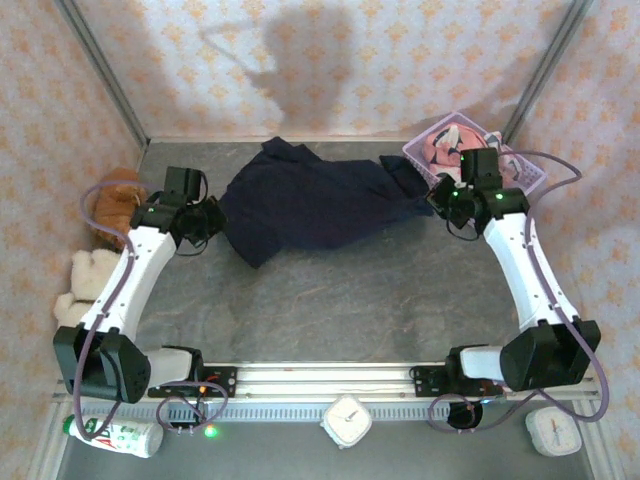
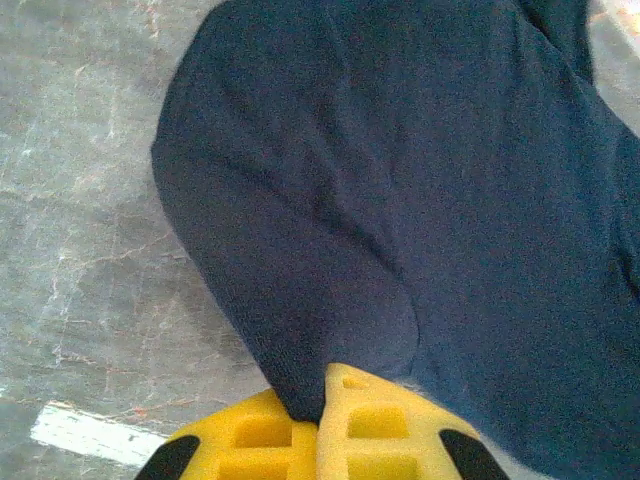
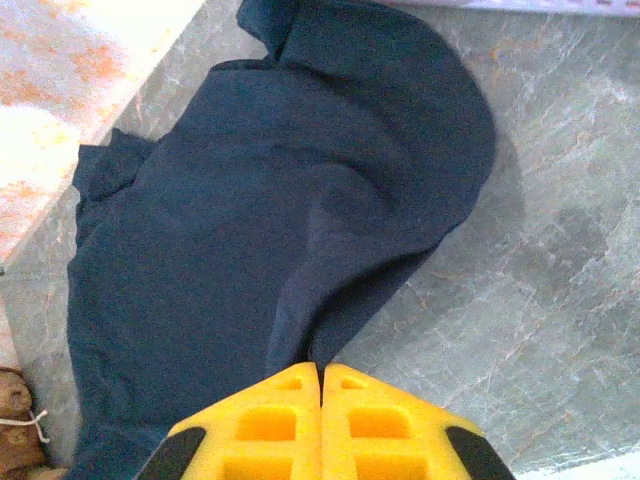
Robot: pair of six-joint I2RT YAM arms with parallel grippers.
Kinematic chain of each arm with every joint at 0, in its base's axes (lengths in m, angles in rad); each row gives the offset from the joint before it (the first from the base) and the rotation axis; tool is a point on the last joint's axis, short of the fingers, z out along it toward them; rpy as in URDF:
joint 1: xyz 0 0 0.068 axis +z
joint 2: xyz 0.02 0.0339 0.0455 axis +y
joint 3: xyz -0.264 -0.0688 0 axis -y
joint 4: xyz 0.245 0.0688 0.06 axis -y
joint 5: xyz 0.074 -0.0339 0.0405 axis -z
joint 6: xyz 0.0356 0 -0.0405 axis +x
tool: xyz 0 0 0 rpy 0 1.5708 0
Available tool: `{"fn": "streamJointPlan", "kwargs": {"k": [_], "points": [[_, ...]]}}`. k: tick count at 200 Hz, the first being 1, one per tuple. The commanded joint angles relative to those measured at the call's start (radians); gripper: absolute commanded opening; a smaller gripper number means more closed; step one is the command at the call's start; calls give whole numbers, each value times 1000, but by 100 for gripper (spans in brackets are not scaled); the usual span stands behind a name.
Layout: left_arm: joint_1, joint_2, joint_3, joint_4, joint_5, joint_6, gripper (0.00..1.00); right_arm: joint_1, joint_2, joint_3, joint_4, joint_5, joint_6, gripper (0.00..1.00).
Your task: Fold and stack the mixed laundry pile
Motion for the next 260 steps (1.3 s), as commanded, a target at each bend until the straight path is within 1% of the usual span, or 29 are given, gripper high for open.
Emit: {"fn": "streamJointPlan", "kwargs": {"k": [1,15,27,42,50,60,76,85,87,90,96,102,110,122,130,144,162,179,193,207,231,238,245,260], "points": [[-4,31,39,88,-51,-9,0,-4,59,15,79,-24,30,0],[-3,116,95,94,-70,6,0,0,136,43,132,-34,50,0],[-1,226,186,91,-74,28,0,6,221,95,179,-37,68,0],[4,388,381,49,-77,61,0,10,359,228,208,-64,75,0],[10,484,516,3,-78,76,0,13,447,351,205,-97,67,0],[20,609,721,-71,-69,92,0,16,552,532,176,-127,50,0],[40,821,1157,-201,-50,108,0,21,713,878,84,-121,45,0],[57,937,1436,-276,-24,104,0,21,797,1086,39,-116,46,0],[60,956,1476,-290,-18,100,0,21,814,1128,28,-115,46,0],[68,996,1588,-308,-3,95,0,20,839,1202,17,-112,47,0],[83,1049,1753,-316,23,67,0,18,884,1337,5,-112,50,0],[102,1087,1863,-292,63,26,0,15,917,1441,17,-122,59,0],[138,1085,1912,-208,148,-46,0,8,930,1518,77,-159,85,0],[183,1022,1857,-54,251,-134,0,-5,887,1501,217,-226,130,0],[200,962,1809,21,275,-146,0,-8,845,1472,285,-251,137,0],[212,839,1735,89,255,-99,0,-7,774,1431,354,-286,105,0],[219,671,1626,146,206,-27,0,-8,688,1380,379,-311,53,0],[219,511,1463,197,178,31,0,-7,607,1293,389,-353,2,0],[220,400,1299,215,177,56,0,-7,531,1167,361,-374,-36,0],[218,283,1055,229,188,61,0,-7,433,967,362,-404,-59,0],[205,66,524,273,197,-1,0,-7,230,550,343,-400,-92,0],[191,1,385,279,191,-22,0,-7,167,435,298,-375,-116,0],[169,-61,238,265,157,-39,0,-8,108,331,232,-338,-142,0],[113,-191,-17,212,79,-96,0,-8,-13,124,101,-268,-195,0]]}}
